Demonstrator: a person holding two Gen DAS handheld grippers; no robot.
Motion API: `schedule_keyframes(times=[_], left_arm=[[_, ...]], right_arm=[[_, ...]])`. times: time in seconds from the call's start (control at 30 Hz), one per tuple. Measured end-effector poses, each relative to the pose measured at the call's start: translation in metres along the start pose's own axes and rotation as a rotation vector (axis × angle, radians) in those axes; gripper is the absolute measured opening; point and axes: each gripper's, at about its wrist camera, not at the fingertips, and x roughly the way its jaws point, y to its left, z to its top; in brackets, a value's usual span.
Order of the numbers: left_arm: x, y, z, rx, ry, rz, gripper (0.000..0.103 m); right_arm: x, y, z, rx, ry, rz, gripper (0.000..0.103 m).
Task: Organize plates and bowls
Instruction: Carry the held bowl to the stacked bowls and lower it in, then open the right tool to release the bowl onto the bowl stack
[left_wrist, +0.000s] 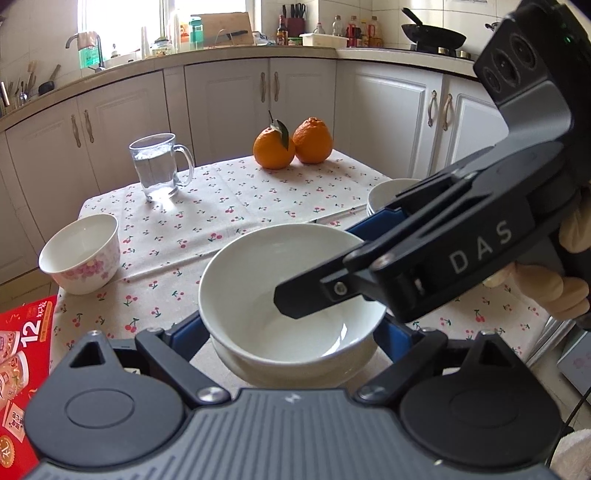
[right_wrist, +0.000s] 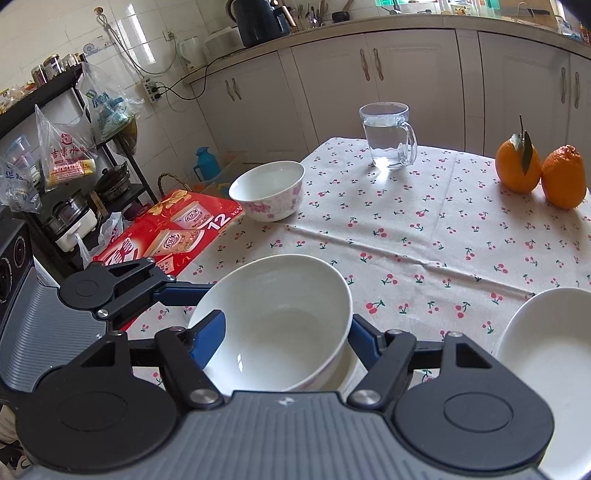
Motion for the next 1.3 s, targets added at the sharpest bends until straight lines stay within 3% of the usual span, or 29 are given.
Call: schedule_keyframes(times=[0.67, 0.8, 0.9, 1.3], left_arm=[[0.004, 0.006, -0.004, -0.011, 0.011, -0.028, 0.097], [0.004, 0.007, -0.006, -0.007, 0.010, -0.035, 0.098], [0.002, 0.006, -0.007, 0.009, 0.004, -0.030, 0.098], [-0.021, 0.017, -0.020, 0.038, -0.006, -0.020, 0.098]], right_arm=[[0.011, 0.001, -0.004, -0.009, 0.014, -0.016, 0.078], [0.012, 0.002, -0.004, -0.009, 0.014, -0.008, 0.083], [0.012, 0.004, -0.004, -0.027, 0.010, -0.038, 0.093], [-0.002, 0.012, 0.000, -0.059, -0.028, -0.034, 0.094]])
